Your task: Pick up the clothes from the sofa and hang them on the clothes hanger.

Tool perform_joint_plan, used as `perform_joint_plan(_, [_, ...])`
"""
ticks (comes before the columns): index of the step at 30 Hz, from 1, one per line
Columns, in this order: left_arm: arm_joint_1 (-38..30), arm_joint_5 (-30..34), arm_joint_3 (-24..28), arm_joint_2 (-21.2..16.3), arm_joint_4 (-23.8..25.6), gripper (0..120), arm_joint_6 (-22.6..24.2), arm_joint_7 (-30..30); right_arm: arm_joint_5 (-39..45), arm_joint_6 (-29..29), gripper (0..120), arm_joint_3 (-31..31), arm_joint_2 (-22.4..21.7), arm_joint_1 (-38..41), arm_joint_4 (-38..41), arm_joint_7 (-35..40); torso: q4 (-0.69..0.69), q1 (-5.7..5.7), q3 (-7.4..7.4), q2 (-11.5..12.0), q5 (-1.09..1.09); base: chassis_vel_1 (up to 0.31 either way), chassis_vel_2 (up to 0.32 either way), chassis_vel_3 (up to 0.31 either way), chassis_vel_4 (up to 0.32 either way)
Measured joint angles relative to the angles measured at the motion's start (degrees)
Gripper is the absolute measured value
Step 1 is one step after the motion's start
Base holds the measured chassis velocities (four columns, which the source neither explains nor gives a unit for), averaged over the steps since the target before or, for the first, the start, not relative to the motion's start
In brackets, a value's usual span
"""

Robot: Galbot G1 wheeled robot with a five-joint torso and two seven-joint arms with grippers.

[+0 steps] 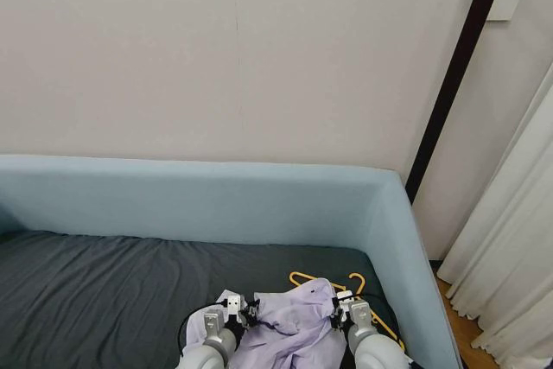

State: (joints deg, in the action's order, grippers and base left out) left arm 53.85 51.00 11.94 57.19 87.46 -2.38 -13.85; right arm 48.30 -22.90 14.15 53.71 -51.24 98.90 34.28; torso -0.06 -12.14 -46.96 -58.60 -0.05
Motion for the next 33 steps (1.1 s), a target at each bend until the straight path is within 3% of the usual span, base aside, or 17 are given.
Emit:
perform_joint_plan(8, [0.8, 0.1, -5.2, -6.5, 9.8, 0, -0.3, -2.0, 1.8, 0.5, 0, -1.7, -4.3, 2.4, 6.2, -0.5, -0.01, 0.00, 0.00, 0.0, 0.01, 0.000, 0.000, 0.000, 0.000])
perform_joint_plan(15, [1.9, 1.5, -10.3, -11.3, 20.6, 0, 0.4, -2.9, 7.2, 2.4, 0, -1.6, -12.3, 8.6, 13.7, -3.2, -0.02, 0.00, 0.00, 0.0, 0.00, 0.000, 0.000, 0.000, 0.000])
perform_joint_plan(24, [-1.3, 4.2, -12.9, -15.7, 26.6, 0, 1.7, -4.2, 12.5, 3.2, 0, -0.1, -15.8, 17.6, 16.5, -4.5, -0.01, 0.00, 0.00, 0.0, 0.00, 0.000, 0.000, 0.000, 0.000])
perform_joint_plan(33, [-14.0, 13.6, -17.8, -26.1, 29.2, 0, 3.8, -7.6, 18.6, 5.8, 0, 7.3, -16.2, 41.1, 12.3, -9.5, 0.00, -0.01, -0.01, 0.0, 0.00, 0.000, 0.000, 0.000, 0.000])
